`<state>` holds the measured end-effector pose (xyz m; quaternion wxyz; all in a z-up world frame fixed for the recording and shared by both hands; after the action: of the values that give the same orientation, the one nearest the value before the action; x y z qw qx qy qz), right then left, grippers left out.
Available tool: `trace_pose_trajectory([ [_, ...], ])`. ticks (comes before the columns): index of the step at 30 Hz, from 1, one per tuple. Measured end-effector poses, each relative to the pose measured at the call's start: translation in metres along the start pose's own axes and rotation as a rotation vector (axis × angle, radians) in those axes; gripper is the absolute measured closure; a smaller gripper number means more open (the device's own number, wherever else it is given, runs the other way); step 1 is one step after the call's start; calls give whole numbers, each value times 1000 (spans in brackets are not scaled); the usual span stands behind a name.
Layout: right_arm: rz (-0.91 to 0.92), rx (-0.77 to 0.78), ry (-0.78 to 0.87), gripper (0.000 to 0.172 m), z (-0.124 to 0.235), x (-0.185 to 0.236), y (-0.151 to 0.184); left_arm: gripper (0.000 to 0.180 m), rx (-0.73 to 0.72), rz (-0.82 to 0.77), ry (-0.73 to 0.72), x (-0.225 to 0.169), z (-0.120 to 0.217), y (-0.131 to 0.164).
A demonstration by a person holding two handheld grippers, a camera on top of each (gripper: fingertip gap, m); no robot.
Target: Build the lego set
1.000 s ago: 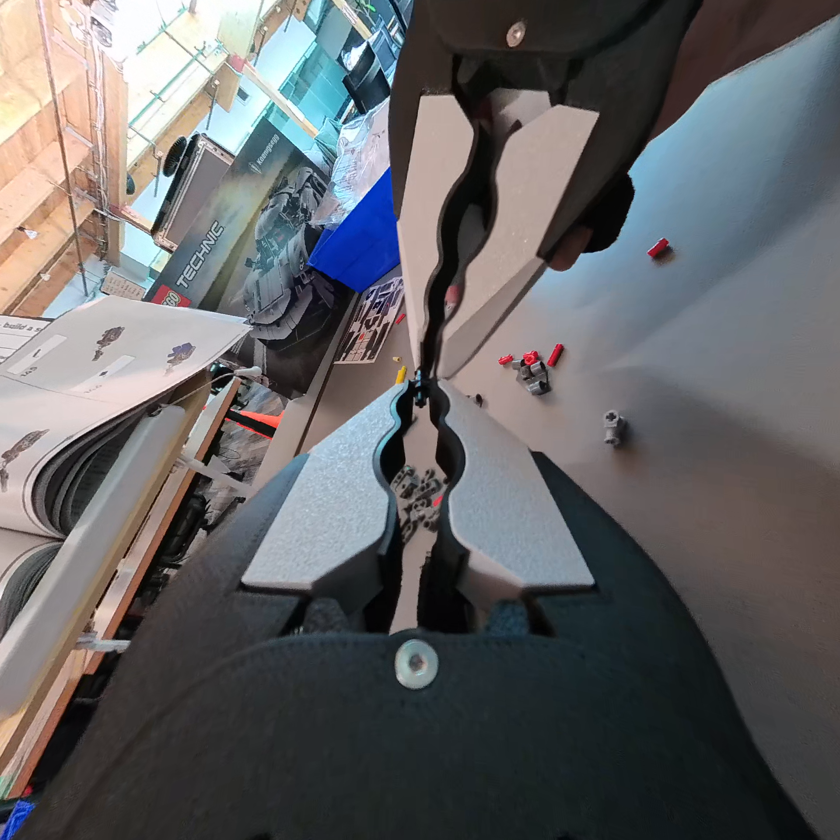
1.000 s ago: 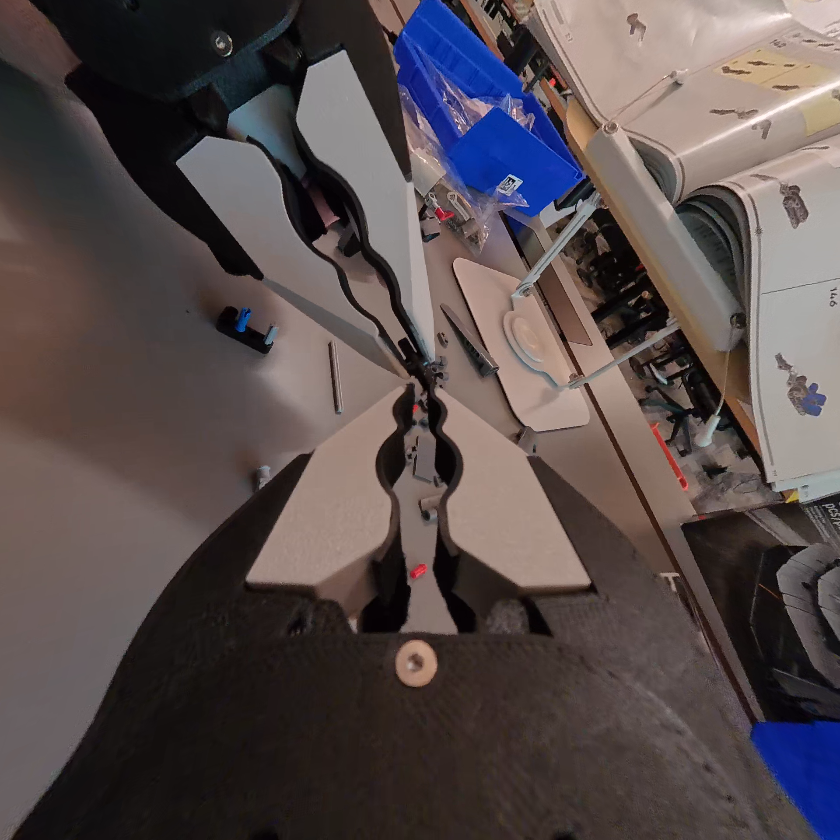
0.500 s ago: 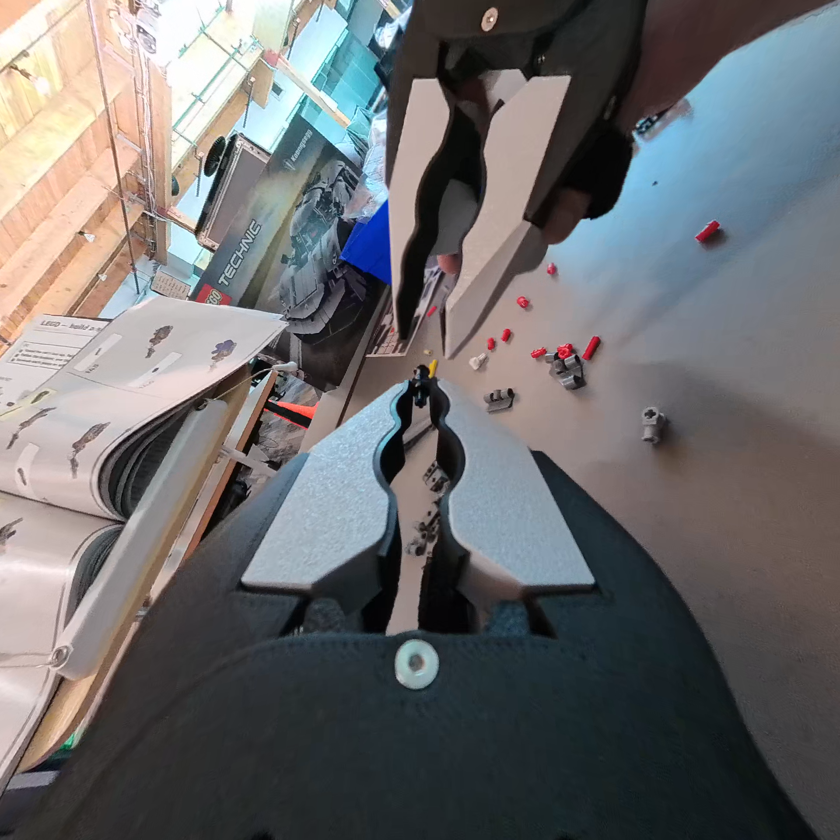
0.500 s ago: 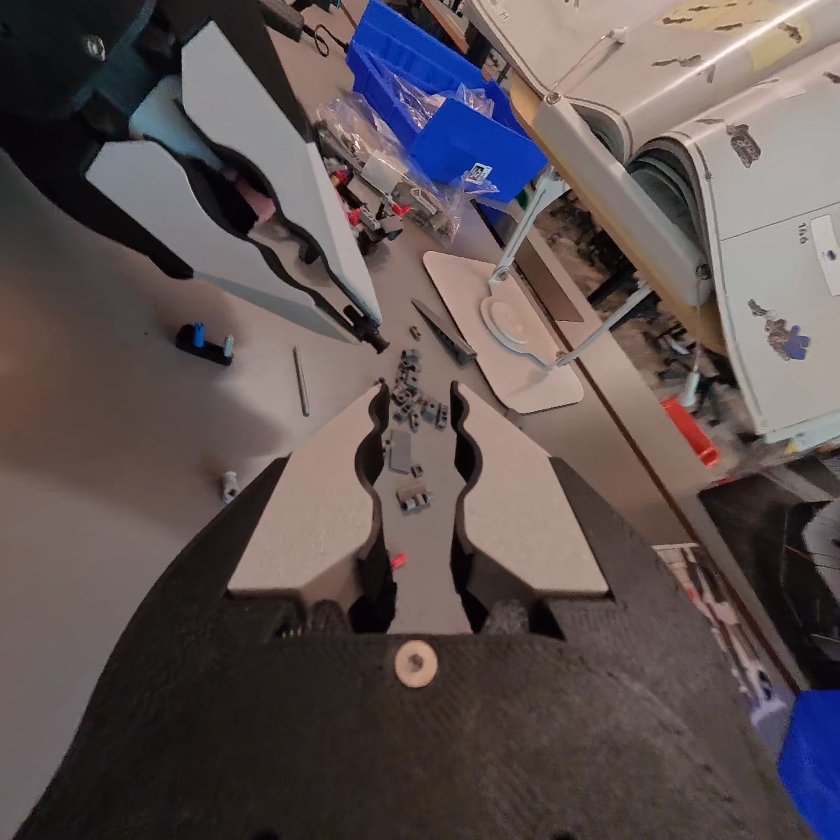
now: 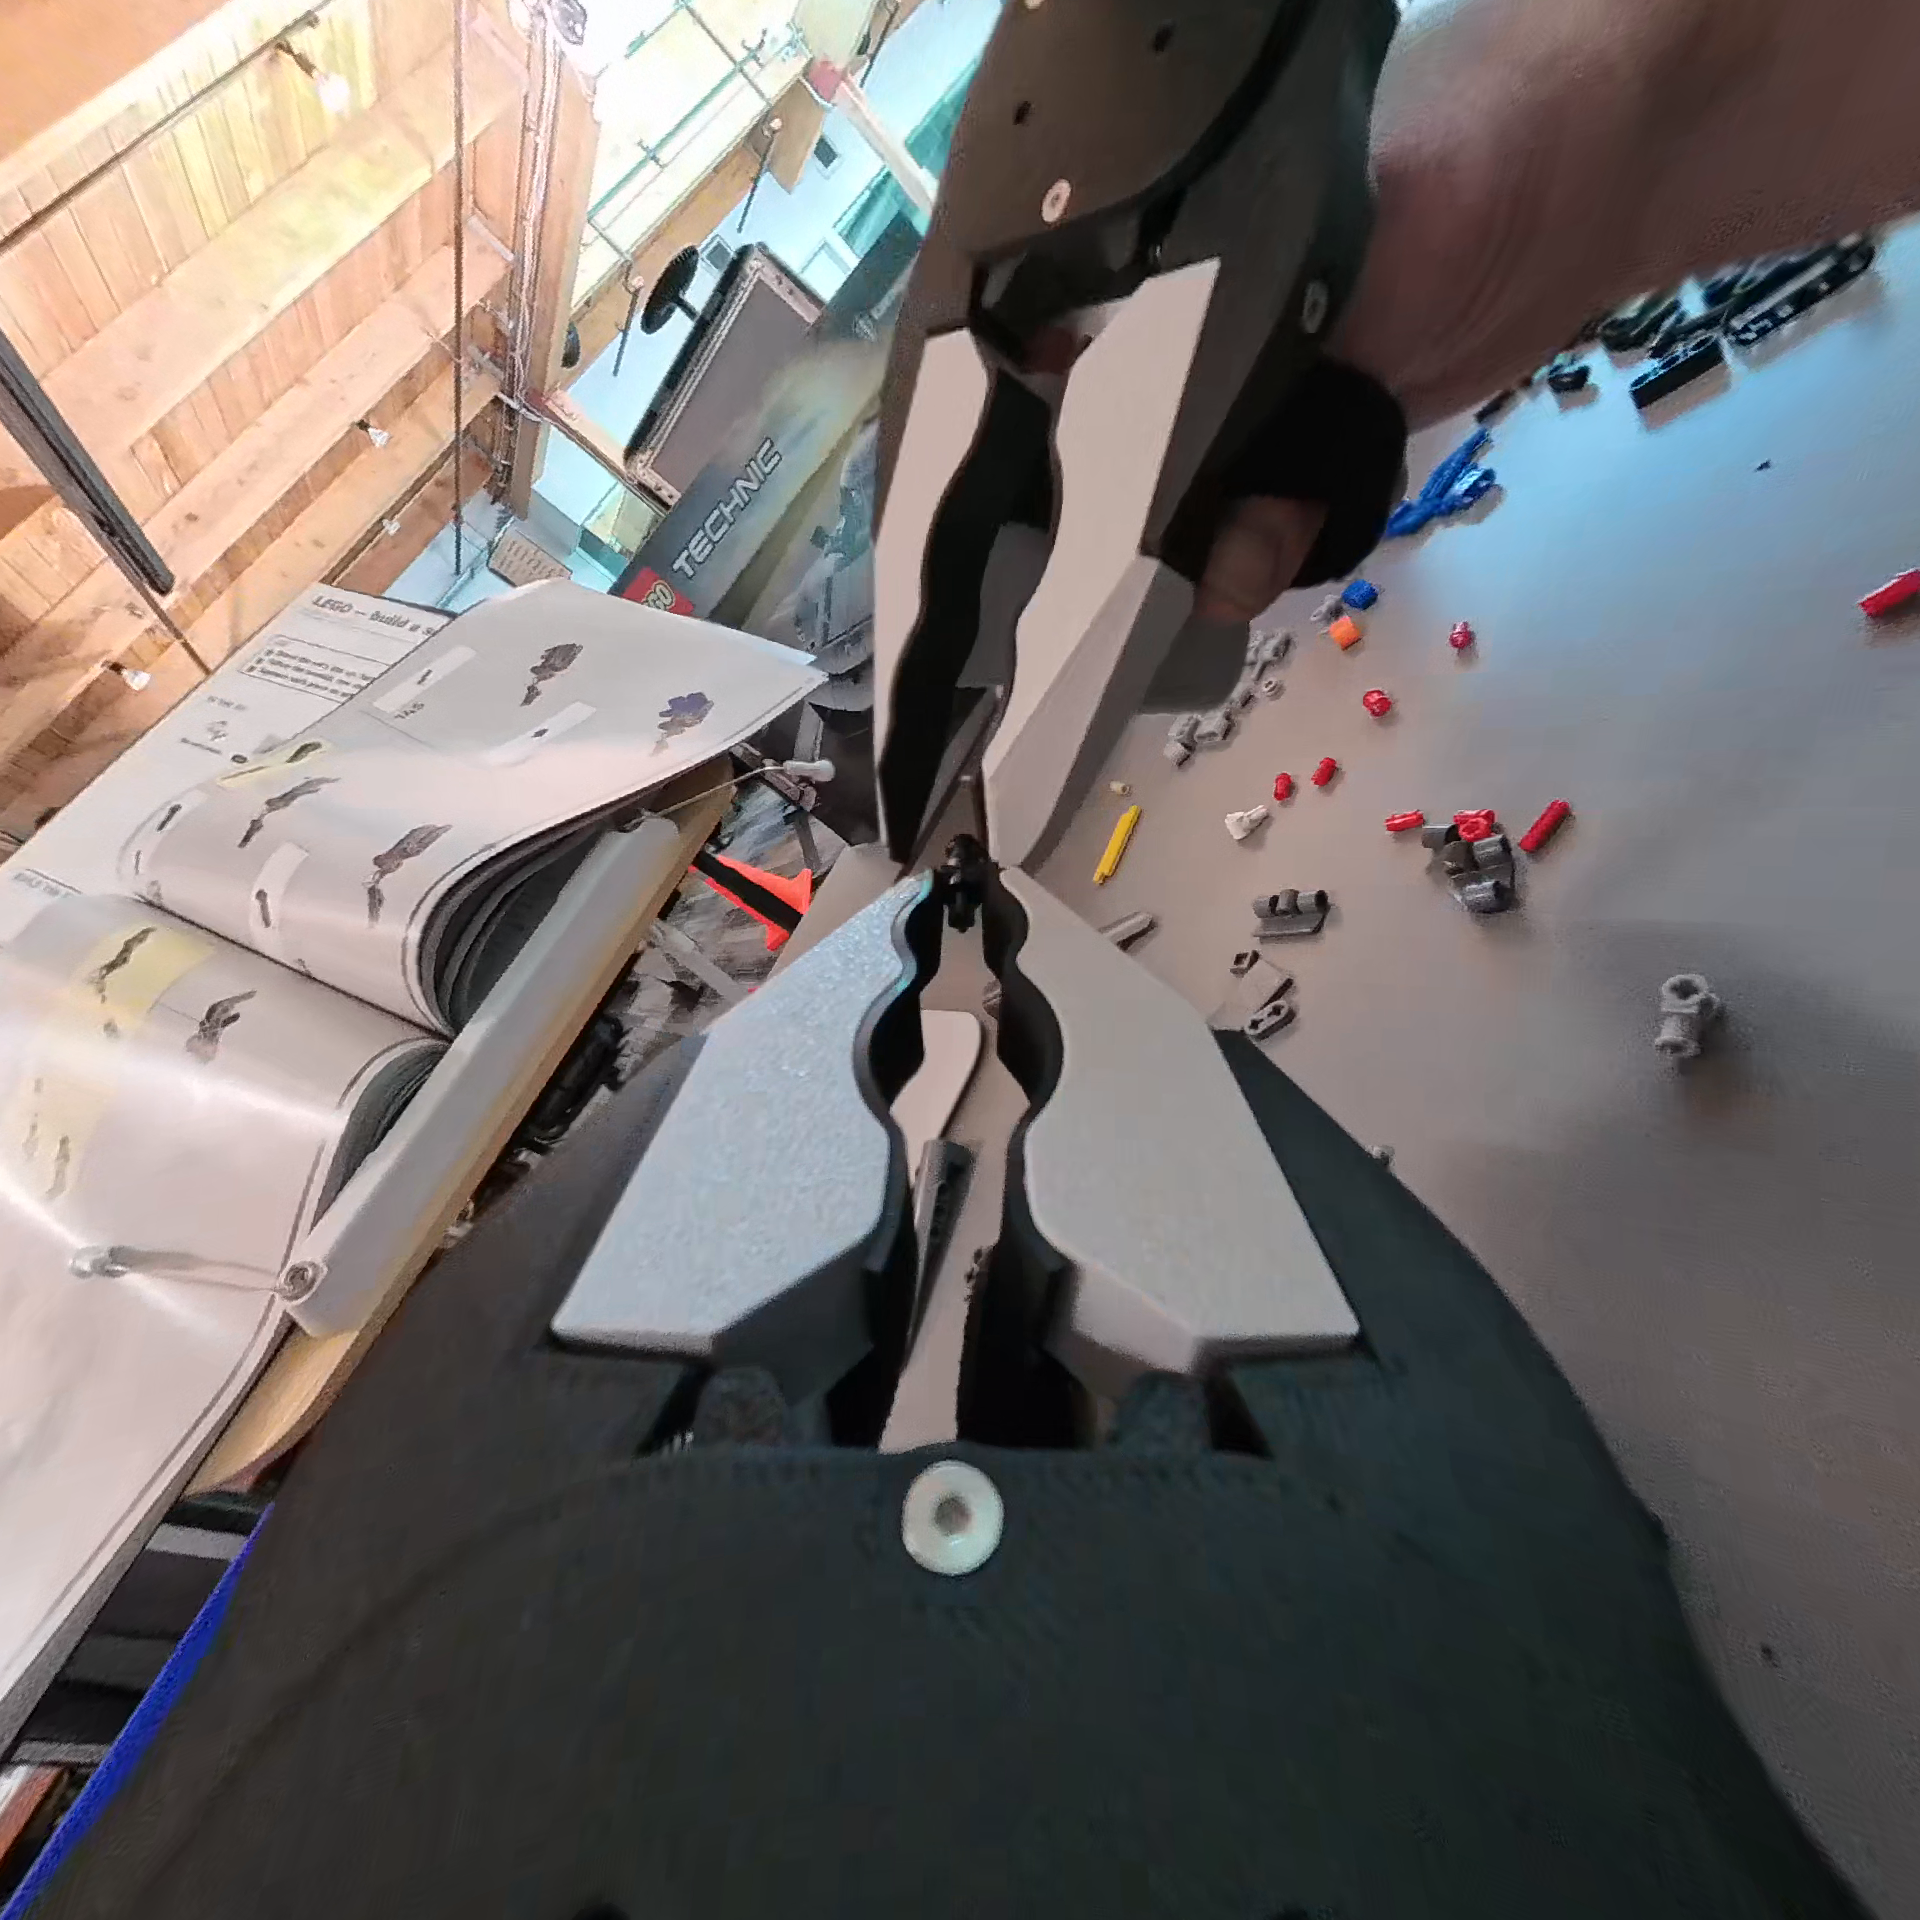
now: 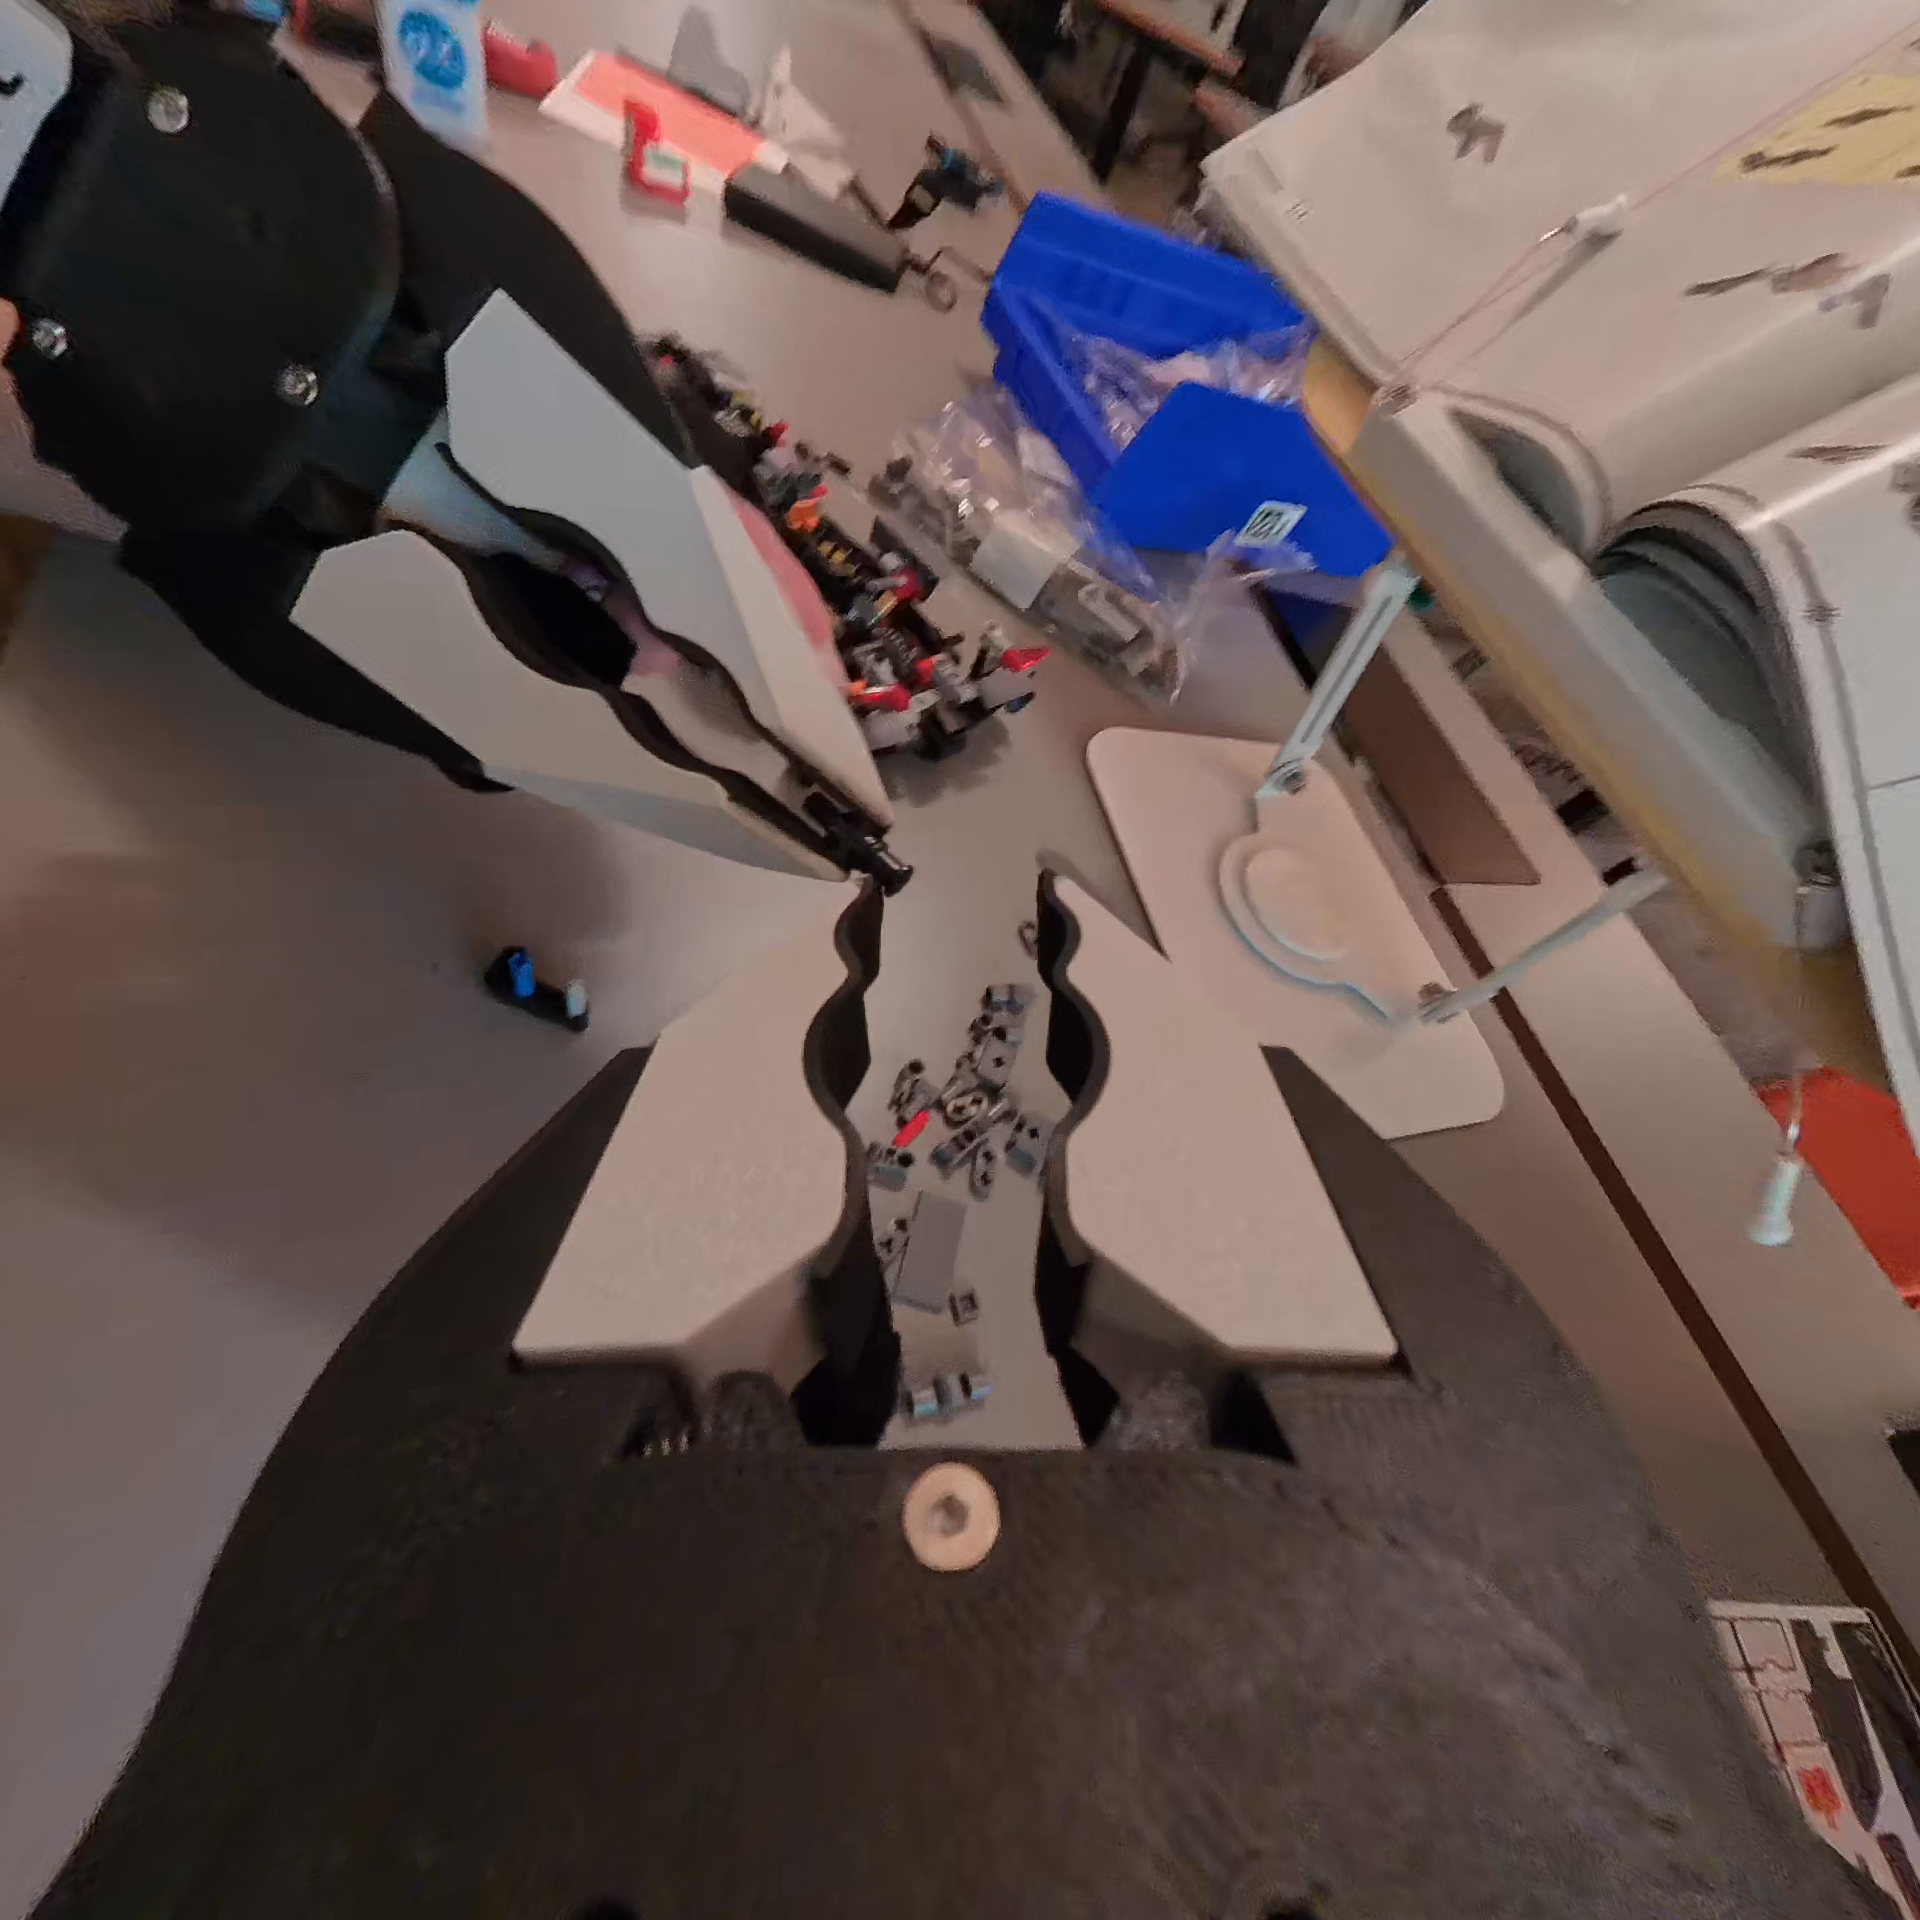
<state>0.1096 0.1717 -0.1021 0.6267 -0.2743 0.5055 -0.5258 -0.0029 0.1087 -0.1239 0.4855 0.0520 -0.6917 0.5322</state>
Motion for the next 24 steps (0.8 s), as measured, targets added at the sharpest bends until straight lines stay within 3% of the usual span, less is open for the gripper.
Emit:
trace_pose_trajectory([
  [4,12,-89,26,146,1,3,14,175,20,-12,12,-4,-4,5],
  [17,45,-79,17,162,-2,6,28,175,47,-65,20,-7,-11,18],
  [24,140,-34,73,155,-7,12,29,175,42,-66,13,-5,-8,20],
])
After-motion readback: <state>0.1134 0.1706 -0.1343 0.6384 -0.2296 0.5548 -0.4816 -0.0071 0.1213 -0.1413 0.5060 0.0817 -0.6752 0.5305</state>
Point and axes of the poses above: each gripper's, where its closed fingertips meet, z back along the fingers, y out of its underside, x = y × z across the jaws, the point moved 8 cm from there along z, back along the fingers, and after that the axes turned 3 degrees about -x, right-handed, at the moved point
